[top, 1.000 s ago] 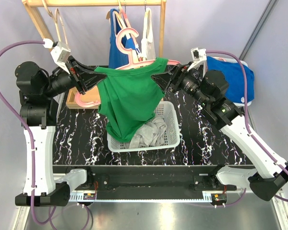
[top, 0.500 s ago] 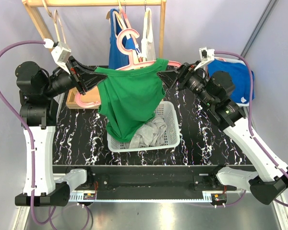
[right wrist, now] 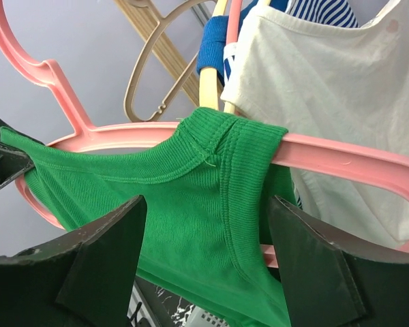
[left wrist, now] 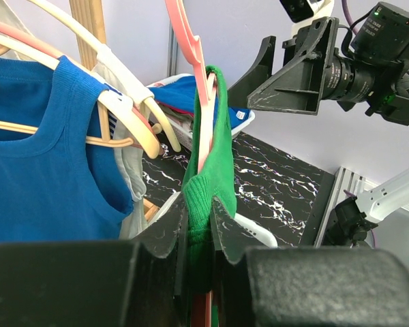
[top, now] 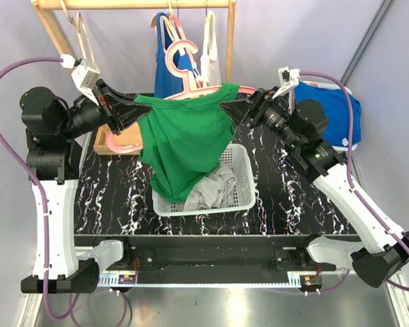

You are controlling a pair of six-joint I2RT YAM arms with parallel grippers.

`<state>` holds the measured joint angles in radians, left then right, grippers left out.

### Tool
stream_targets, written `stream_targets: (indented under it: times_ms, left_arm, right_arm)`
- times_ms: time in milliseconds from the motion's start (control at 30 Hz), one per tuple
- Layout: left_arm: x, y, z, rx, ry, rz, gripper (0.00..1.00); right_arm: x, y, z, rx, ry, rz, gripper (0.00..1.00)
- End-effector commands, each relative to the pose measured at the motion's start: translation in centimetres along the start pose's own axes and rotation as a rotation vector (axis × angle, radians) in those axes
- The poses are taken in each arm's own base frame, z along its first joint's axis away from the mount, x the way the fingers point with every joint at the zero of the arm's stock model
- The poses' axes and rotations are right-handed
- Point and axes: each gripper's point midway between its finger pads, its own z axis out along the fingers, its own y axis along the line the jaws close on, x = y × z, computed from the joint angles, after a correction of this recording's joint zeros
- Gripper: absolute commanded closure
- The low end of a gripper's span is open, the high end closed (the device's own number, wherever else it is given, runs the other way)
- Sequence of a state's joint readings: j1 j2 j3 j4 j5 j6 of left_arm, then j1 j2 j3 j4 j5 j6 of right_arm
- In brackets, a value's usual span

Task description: Remove the tank top from the hanger

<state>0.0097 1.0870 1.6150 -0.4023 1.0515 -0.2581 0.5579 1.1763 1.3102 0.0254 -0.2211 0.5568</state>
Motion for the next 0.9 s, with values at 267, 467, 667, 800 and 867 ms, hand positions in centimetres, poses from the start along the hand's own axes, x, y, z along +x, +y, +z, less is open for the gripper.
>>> stream_targets:
  times_ms: [267,467,667,800,867]
  left_arm:
    - [-2.4,-1.4,-0.3,0.022,-0.054,0.102,1.00]
    - [-1.9,-1.0,-0.3,0.009,-0.048,0.110,1.00]
    - [-0.8,-0.4,-0.2,0.009,-0.025,0.111,1.00]
    - [0.0,-0.7,-0.5,0.012,-0.007,0.131,1.00]
    - [0.1,-0.9,-0.7,0.006,0.000,0.135,1.00]
  right_arm:
    - [-0.9,2.1,0.8,-0.117,-0.036,0.076,0.22]
    - [-1.2,3.8,0.7,-0.204,-0.038,0.132,0.26]
    - [-1.9,5.0,0.8,-0.258,-0.050,0.165,0.39]
    - [-2.5,5.2,1.3,-0.260,-0.062,0.161,0.56]
    - [-2.8,5.0,1.4,-0.250,-0.072,0.161,0.65]
